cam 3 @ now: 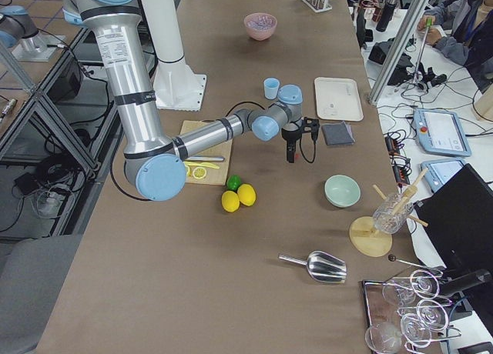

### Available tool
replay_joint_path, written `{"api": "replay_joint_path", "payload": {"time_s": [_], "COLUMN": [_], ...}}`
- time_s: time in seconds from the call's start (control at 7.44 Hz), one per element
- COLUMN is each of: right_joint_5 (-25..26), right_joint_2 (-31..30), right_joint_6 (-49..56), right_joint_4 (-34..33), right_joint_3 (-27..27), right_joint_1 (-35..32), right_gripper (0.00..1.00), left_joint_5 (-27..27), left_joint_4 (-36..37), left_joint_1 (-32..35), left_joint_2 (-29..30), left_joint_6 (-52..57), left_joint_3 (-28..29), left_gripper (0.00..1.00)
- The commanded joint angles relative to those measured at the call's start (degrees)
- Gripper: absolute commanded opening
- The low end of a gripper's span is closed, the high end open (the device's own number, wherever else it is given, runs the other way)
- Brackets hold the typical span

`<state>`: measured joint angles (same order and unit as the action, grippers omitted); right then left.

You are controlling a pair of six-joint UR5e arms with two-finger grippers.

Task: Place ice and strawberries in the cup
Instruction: 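Move the right gripper to the red strawberry and grasp it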

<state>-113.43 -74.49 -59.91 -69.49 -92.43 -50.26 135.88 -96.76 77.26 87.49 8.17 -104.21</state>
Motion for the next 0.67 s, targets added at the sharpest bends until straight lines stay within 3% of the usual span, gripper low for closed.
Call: {"api": "replay_joint_path", "payload": {"time_s": [0.0,0.54], "right_joint_5": [2.8,3.6], "right_joint_2": [3.2,4.7], "right_joint_6": [-2.0,-2.5], "right_joint_4": [4.8,4.9], "right_joint_3": [5.5,7.5], "right_joint_1": [2.4,4.1], "right_gripper": [0.98,0.9], "left_joint_5": [0.2,0.3], "left_joint_4": [0.0,-1.8], "left_joint_1": [0.0,0.0], "left_joint_2": [0.0,-1.1], "left_joint_6": [0.0,0.0], "left_joint_3": [0.1,0.4], "left_gripper": [0.99,0.99]}}
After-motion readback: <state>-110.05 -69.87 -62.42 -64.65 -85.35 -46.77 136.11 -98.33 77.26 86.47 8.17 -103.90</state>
